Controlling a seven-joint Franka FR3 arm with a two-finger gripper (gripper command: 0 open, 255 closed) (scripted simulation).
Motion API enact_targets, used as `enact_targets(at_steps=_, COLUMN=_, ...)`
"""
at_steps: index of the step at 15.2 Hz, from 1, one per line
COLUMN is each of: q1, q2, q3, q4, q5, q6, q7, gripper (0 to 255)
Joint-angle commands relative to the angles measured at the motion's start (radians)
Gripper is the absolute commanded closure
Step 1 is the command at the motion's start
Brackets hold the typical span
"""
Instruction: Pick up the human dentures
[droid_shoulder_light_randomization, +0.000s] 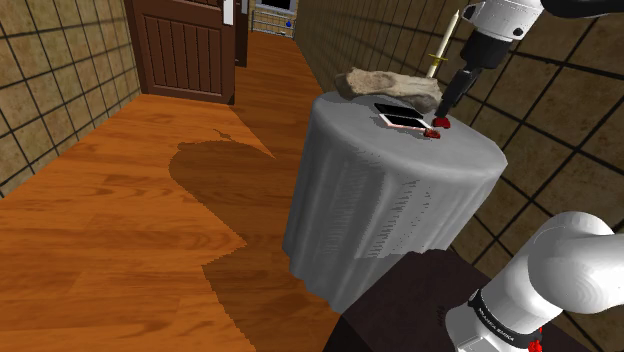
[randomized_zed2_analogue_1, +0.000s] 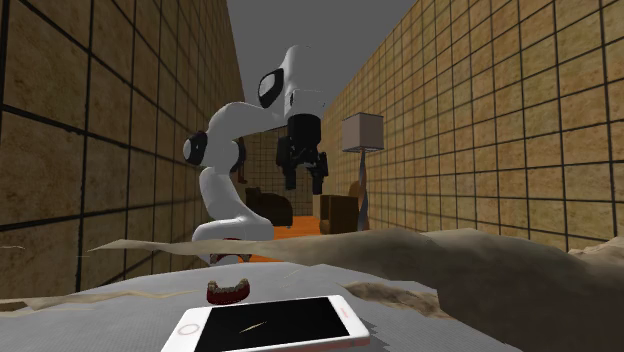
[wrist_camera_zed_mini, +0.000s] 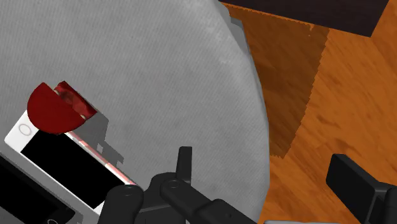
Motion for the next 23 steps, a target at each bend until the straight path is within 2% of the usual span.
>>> enact_targets(at_steps=1, q1=0.000, q2=0.000, q3=0.000, q4=0.000, q5=0.000, q6=0.000, q7=0.000, gripper=0)
enact_targets(at_steps=9, q1=0.030, q2=0.078, q3=-0.243, q4=0.008, q5=-0.110, q6=0.052, q7=-0.414, gripper=0)
enact_targets(at_steps=17, q1=0.089, q2=0.292, q3=-0.479, q4=0.140, q5=-0.156, q6=0.119, q7=-0.831, gripper=0)
enact_targets(at_steps=18, q1=0.095, q2=0.314, q3=-0.498, q4=0.156, q5=-0.155, q6=0.124, q7=-0.866, gripper=0)
enact_targets(at_steps=23, q1=0.091, q2=0.311, q3=-0.507, q4=0.087, q5=-0.163, q6=0.190, q7=-0.861, gripper=0)
